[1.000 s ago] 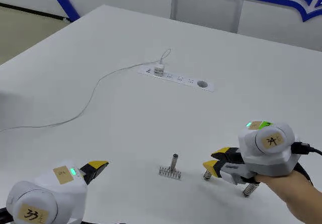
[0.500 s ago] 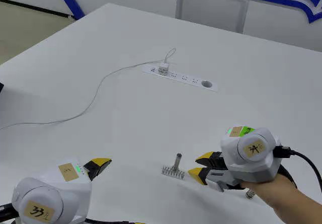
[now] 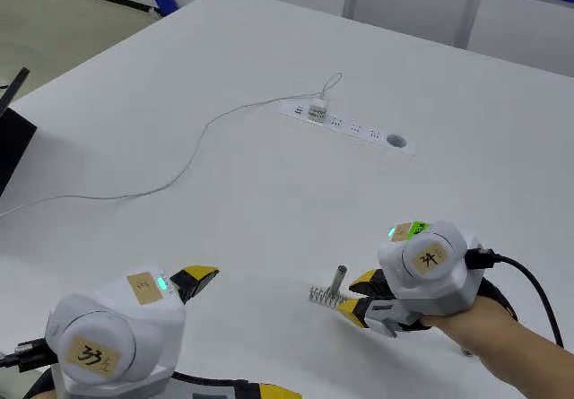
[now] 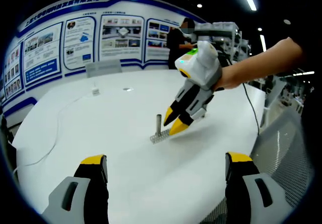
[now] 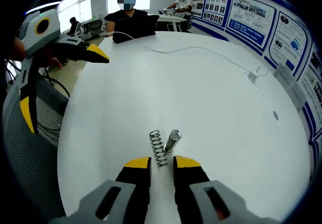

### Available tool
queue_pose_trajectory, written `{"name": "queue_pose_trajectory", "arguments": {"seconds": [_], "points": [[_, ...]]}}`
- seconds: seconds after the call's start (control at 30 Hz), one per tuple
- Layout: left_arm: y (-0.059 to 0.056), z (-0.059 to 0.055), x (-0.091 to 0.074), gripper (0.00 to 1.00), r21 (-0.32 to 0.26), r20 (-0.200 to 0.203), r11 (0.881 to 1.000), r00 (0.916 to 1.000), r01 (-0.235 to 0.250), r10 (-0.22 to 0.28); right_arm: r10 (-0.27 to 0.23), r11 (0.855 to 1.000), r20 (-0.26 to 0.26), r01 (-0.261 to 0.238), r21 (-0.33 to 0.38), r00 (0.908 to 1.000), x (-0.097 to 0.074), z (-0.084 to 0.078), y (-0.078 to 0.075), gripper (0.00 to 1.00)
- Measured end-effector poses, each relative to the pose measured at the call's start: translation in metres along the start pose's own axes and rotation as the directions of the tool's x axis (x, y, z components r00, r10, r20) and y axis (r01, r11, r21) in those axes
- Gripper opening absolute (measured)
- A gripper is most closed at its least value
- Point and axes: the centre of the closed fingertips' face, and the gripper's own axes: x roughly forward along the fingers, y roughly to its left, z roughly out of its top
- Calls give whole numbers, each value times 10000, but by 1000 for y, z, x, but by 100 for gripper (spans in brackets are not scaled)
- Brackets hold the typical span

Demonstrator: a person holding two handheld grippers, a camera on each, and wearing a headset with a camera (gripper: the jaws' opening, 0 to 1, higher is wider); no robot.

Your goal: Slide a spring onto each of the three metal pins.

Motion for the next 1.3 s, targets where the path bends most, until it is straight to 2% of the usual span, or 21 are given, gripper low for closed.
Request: {"name": "queue_pose_trajectory", "arguments": {"seconds": [0.17, 0.3, 0.4, 0.47, 0.67, 0.9, 1.07, 1.3], "points": [[2, 0, 0, 99, -190, 33, 9998, 10000, -69, 70, 272, 9996, -145, -271, 78, 9995, 6, -2, 1, 18], [3, 5, -2, 96, -102, 278, 9999, 9995, -139, 142, 360, 9993, -341, -358, 51, 9988, 10, -7, 1, 18], [3, 3, -1, 97, -146, 159, 9998, 9998, -106, 108, 285, 9996, -419, -285, -8, 9987, 12, -9, -1, 17], [3, 3, -1, 97, -186, 178, 9998, 9998, -94, 97, 400, 9991, -298, -395, 184, 9988, 12, -8, 0, 16], [1, 1, 1, 98, -232, 84, 9997, 10000, -31, 33, 620, 9980, -274, -616, 144, 9977, 13, -9, 2, 13], [1, 0, 1, 97, -218, 52, 9998, 10000, -12, 13, 409, 9989, -280, -402, 235, 9988, 12, -10, 2, 12], [1, 1, 0, 97, -230, 57, 9997, 10000, -14, 16, 440, 9974, 251, -454, 551, 9987, -2, -3, 6, 11], [2, 3, 0, 96, -611, 198, 9980, 9997, 186, -174, 302, 9986, 923, -340, 406, 9953, -32, 9, 7, 11]]}}
